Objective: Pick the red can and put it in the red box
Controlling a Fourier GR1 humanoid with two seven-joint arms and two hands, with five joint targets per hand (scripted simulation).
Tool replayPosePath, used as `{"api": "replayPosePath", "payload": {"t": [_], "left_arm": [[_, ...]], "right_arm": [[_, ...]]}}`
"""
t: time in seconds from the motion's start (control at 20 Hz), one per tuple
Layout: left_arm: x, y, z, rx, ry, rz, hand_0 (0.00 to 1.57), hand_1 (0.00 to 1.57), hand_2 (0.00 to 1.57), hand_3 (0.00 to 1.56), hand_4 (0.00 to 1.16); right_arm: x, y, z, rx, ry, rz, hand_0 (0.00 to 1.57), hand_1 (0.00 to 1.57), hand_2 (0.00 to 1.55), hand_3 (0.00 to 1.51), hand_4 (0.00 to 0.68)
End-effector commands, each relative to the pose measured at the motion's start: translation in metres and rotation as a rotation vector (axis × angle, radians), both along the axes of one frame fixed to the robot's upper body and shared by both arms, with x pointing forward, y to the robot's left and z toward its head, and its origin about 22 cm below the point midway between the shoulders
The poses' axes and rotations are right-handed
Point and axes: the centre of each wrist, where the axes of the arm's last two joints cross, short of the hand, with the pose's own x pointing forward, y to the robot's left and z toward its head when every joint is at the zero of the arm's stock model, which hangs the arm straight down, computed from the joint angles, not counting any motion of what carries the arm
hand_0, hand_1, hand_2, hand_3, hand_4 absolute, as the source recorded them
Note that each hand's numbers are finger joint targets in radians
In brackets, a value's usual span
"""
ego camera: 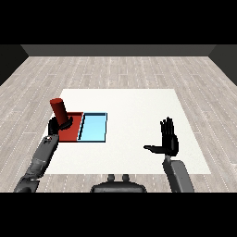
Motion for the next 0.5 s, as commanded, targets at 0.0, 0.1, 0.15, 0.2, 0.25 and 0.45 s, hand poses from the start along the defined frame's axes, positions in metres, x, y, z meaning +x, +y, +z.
{"api": "replayPosePath", "payload": {"t": [0.0, 0.1, 0.15, 0.2, 0.25, 0.45], "left_arm": [[0.002, 0.020, -0.021, 0.105, 0.192, 0.114, 1.57, 1.57, 1.53, 1.42, 1.00], [-0.006, 0.046, -0.022, 0.107, 0.287, 0.135, 1.23, 1.23, 1.15, 1.07, 0.92], [-0.014, 0.052, -0.031, 0.099, 0.328, 0.158, 0.94, 0.94, 0.85, 0.67, 0.89], [0.001, 0.035, -0.029, 0.127, 0.368, 0.178, 1.06, 1.06, 0.98, 0.62, 0.82], [-0.006, 0.034, -0.042, 0.104, 0.374, 0.153, 0.63, 0.63, 0.60, 0.00, 0.77], [-0.017, 0.029, -0.064, 0.073, 0.471, 0.150, 0.92, 0.92, 0.88, 0.00, 0.71]], "right_arm": [[-0.002, 0.001, -0.014, 0.001, 0.015, -0.016, 0.00, 0.00, 0.00, 0.00, 0.000], [0.006, 0.001, -0.005, -0.007, -0.011, 0.008, 0.00, 0.00, 0.00, 0.00, 0.000], [0.012, 0.004, -0.016, -0.006, 0.000, 0.011, 0.00, 0.00, 0.00, 0.00, 0.000], [0.013, 0.012, -0.017, -0.032, 0.015, 0.002, 0.00, 0.00, 0.00, 0.00, 0.000], [0.024, 0.005, -0.014, -0.044, 0.012, -0.032, 0.00, 0.00, 0.00, 0.00, 0.000], [0.033, 0.010, -0.024, -0.016, 0.002, -0.025, 0.00, 0.00, 0.00, 0.00, 0.000]]}}
